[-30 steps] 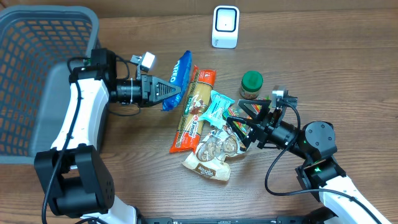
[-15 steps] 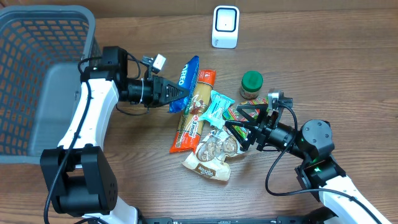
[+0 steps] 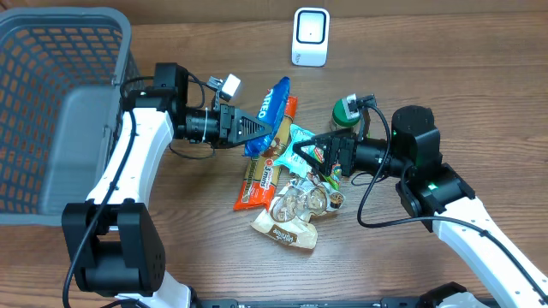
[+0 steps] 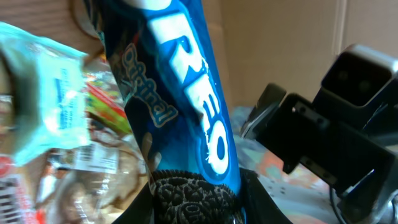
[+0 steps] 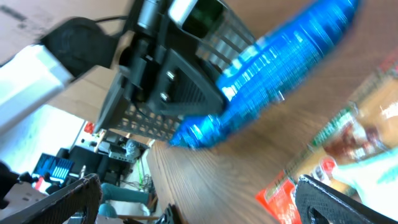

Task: Scan the item barcode
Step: 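Grasp the Oreo pack with the right gripper beside the left gripper, then carry the Oreo pack with both grippers up toward the scanner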

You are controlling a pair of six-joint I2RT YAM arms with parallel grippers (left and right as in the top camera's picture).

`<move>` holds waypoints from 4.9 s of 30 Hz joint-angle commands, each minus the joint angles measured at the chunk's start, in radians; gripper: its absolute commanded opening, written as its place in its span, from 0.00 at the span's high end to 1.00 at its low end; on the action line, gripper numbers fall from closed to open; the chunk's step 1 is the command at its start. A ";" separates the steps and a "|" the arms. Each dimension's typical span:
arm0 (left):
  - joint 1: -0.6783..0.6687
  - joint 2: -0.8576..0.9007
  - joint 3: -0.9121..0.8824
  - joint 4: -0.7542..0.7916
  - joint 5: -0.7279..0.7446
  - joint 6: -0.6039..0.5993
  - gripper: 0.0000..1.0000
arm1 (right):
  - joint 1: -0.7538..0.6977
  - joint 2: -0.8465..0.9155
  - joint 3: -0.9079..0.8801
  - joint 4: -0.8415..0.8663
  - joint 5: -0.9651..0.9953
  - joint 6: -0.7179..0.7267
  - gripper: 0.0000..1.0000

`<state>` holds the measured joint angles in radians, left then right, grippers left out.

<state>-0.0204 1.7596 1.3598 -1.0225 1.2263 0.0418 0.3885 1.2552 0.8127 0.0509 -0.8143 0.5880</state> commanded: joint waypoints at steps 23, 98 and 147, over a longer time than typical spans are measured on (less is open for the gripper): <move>-0.051 -0.006 -0.002 -0.031 0.356 0.082 0.96 | -0.122 0.115 0.024 0.274 -0.150 -0.028 0.00; -0.514 -0.010 0.436 -0.325 -1.360 0.126 0.00 | -0.142 0.211 0.271 -0.253 0.366 0.290 0.96; -0.328 -0.010 0.077 0.033 -1.385 0.071 0.00 | -0.159 0.705 0.917 -1.143 0.499 -0.021 0.96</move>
<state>-0.3450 1.7588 1.4460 -0.9981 -0.2295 0.0883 0.2344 1.9820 1.6897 -1.0935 -0.3099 0.5755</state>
